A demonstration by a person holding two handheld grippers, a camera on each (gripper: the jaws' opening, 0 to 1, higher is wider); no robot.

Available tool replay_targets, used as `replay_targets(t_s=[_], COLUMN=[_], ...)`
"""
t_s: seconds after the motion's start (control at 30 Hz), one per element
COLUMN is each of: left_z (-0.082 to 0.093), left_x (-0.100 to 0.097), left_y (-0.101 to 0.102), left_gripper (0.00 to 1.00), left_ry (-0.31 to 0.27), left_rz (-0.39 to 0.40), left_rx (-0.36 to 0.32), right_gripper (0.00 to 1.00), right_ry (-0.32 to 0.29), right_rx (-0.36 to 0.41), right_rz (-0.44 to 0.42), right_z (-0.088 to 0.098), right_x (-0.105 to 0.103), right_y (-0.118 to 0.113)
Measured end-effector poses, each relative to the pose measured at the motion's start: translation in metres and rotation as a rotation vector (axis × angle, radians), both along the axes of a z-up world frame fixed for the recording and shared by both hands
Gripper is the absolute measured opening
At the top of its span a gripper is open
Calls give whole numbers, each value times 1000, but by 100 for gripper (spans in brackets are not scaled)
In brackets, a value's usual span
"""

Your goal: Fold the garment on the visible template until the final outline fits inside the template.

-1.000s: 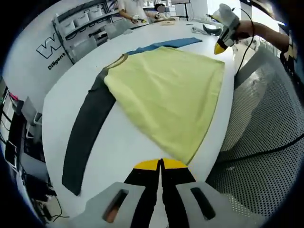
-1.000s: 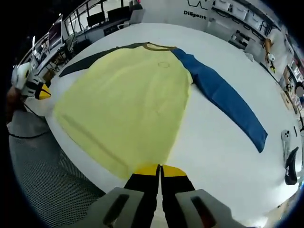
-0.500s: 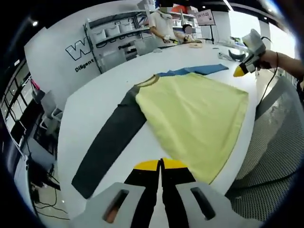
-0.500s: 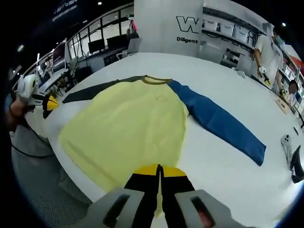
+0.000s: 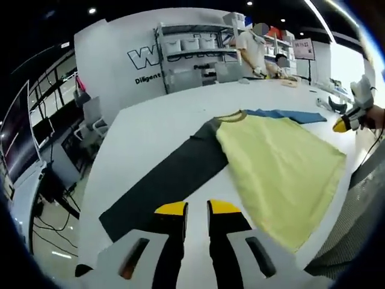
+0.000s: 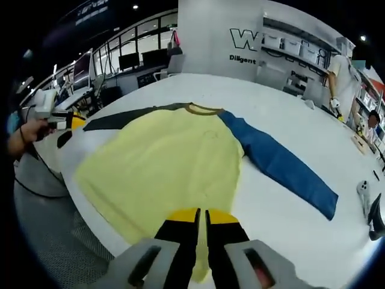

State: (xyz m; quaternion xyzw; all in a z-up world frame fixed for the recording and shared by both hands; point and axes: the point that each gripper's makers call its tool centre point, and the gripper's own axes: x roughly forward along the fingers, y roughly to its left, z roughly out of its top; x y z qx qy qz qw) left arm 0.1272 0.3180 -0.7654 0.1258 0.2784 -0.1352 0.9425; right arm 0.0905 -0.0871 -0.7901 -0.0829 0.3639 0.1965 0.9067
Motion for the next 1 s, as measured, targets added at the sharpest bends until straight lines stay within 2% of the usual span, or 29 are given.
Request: replay_targets(t_s=[0.1, 0.2, 0.27, 0.3, 0.43, 0.47, 0.53, 0.6, 0.63, 0.67, 0.8, 0.9, 1.0], left_z=[-2, -4, -8, -9, -11, -13, -15, -16, -16, -20, -26, -33, -39], left_x=[4, 10, 14, 17, 26, 29, 33, 37, 40, 42, 46, 50, 53], left_y=[7, 17, 22, 27, 42, 46, 52, 56, 63, 65, 73, 84, 95], left_gripper=[14, 23, 23, 23, 29, 30, 31, 38, 43, 47, 45, 46, 46], left_ry=[2, -7, -2, -5, -28, -25, -20, -23, -37, -25, -16, -16, -10], left_rz=[24, 74, 95, 130, 189, 203, 220, 229, 261, 267, 298, 324, 360], left_rx=[-10, -20, -32, -46, -55, -61, -68, -61, -56, -59, -86, -82, -92], right_gripper=[11, 19, 22, 25, 31, 33, 33, 36, 37, 38, 43, 52, 52], right_ry=[-7, 3, 13, 8, 15, 50, 50, 50, 37, 34, 32, 20, 22], right_rx=[-8, -13, 22, 28, 24, 44, 41, -4, -12, -18, -17, 12, 25], right_rz=[3, -4, -23, -23, -20, -44, -43, -23, -2, 4, 5, -15, -21], right_z=[-1, -3, -4, -3, -5, -9, -11, -12, -12, -11, -11, -9, -10], right_x=[0, -1, -2, -2, -3, -6, -5, -6, -5, -5, -5, -4, -5], right_y=[0, 0, 2, 3, 4, 4, 2, 1, 4, 5, 6, 8, 9])
